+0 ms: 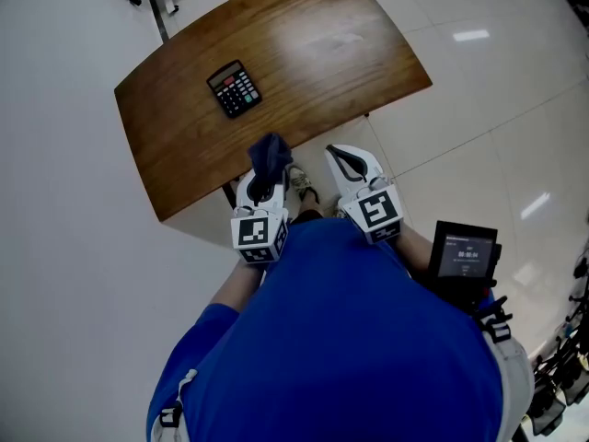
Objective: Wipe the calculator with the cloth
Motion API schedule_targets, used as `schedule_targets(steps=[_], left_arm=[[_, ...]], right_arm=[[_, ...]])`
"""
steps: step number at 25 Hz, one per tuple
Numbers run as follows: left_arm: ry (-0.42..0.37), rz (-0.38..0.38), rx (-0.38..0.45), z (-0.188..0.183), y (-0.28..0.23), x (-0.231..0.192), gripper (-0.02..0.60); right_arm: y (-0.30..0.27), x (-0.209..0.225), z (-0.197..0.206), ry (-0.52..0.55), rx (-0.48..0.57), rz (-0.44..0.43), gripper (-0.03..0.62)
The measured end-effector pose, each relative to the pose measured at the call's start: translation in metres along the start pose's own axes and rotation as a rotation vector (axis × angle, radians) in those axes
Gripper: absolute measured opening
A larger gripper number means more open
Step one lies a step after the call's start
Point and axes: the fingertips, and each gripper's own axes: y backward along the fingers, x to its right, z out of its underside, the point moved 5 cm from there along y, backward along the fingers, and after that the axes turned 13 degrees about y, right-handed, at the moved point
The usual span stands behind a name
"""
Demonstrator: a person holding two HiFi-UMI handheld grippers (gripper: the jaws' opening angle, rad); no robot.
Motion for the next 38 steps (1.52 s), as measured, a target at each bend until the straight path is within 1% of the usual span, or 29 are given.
schedule_targets(steps=[3,6,9,16,20,27,30,38], left_arm=[[-0.006,0.000,-0.004,0.000,-0.003,0.000,0.090],[-0.020,-0.005,-0.009,0.012,-0.002,0.007,0.090],[-0.021,-0.006,-0.021,0.021,-0.004,0.009,0.089],[-0.033,0.000,-0.047,0.027,-0.008,0.007,0.089],[-0.041,-0.010,-0.064,0.027,-0.008,0.004,0.089],[-0.062,-0.030,-0.072,0.025,-0.008,0.000,0.089],[-0.091,-0.041,-0.079,0.031,-0.005,0.003,0.089],[-0.208,-0.079,-0.111,0.040,-0.012,0.003,0.089]], right_arm=[[0.001,0.002,-0.001,-0.003,0.004,0.003,0.002],[0.009,0.001,0.014,-0.022,0.017,0.010,0.002],[0.010,0.003,0.022,-0.009,-0.002,0.011,0.002],[0.005,0.001,0.024,-0.018,-0.015,0.005,0.001],[0.002,-0.001,0.022,-0.017,-0.025,-0.002,0.002],[-0.004,-0.001,0.027,0.045,-0.036,-0.005,0.002],[-0.003,-0.006,0.031,0.060,-0.035,-0.023,0.001],[-0.002,-0.011,0.035,0.089,-0.035,-0.053,0.002]])
